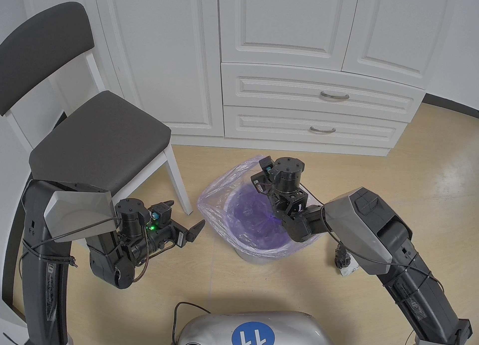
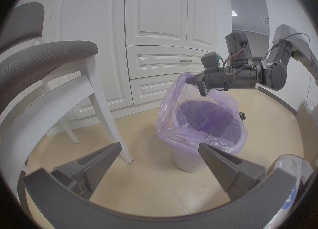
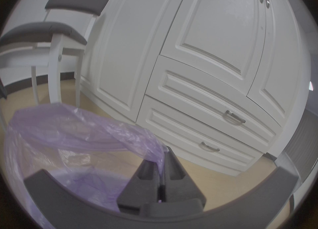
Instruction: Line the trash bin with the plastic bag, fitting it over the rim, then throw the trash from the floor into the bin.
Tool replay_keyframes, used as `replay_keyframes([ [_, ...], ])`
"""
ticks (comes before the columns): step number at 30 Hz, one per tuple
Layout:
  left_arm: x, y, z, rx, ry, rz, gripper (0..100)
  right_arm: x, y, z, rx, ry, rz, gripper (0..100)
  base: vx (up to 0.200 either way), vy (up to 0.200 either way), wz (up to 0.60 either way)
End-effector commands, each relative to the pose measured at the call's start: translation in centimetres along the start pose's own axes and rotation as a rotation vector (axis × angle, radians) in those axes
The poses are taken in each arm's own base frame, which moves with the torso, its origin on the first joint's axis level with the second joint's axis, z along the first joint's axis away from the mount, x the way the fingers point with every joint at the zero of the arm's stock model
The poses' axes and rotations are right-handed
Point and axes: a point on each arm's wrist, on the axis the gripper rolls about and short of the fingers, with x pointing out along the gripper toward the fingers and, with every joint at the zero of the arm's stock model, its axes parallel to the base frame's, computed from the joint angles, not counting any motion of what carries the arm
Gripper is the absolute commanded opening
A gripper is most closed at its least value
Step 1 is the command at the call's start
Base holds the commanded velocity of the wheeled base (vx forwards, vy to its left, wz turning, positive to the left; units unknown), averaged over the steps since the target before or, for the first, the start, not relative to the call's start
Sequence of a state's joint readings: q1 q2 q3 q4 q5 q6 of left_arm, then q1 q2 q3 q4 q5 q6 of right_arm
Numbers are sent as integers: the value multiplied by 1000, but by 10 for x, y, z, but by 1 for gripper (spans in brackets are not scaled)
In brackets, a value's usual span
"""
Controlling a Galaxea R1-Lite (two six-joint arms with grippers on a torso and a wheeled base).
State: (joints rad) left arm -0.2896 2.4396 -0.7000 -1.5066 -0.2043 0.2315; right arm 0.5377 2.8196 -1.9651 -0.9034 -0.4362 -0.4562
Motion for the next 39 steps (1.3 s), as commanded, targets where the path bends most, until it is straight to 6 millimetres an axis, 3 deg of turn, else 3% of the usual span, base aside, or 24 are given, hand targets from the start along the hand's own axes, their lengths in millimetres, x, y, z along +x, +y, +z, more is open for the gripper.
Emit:
replay_keyframes([
  [1,1,0,0,-1,1,1,100,5,4,-24,-29,31,-4,0,0,0,0],
  [4,2,-1,-1,1,1,3,100,5,5,-26,-31,37,-9,0,0,0,0],
  [15,3,1,0,2,-3,26,100,15,-26,-17,-35,15,-75,0,0,0,0],
  [24,3,0,-1,2,1,23,100,17,-27,-21,-87,26,-59,0,0,0,0],
  [25,3,0,-1,2,1,23,100,17,-27,-21,-87,26,-59,100,0,0,0],
  [31,2,0,-1,-2,2,18,100,15,-26,-13,-46,-26,-78,100,0,0,0],
  [34,1,0,1,-2,-1,16,100,12,-26,3,-26,-71,-89,100,0,0,0],
  [35,0,0,1,-4,-1,16,100,5,-30,22,-25,-77,-78,100,0,0,0],
  [36,0,0,1,-4,-1,16,100,5,-30,22,-25,-77,-78,100,0,0,0],
  [39,1,0,0,-4,1,15,100,-43,-48,38,-129,120,55,100,0,0,0],
])
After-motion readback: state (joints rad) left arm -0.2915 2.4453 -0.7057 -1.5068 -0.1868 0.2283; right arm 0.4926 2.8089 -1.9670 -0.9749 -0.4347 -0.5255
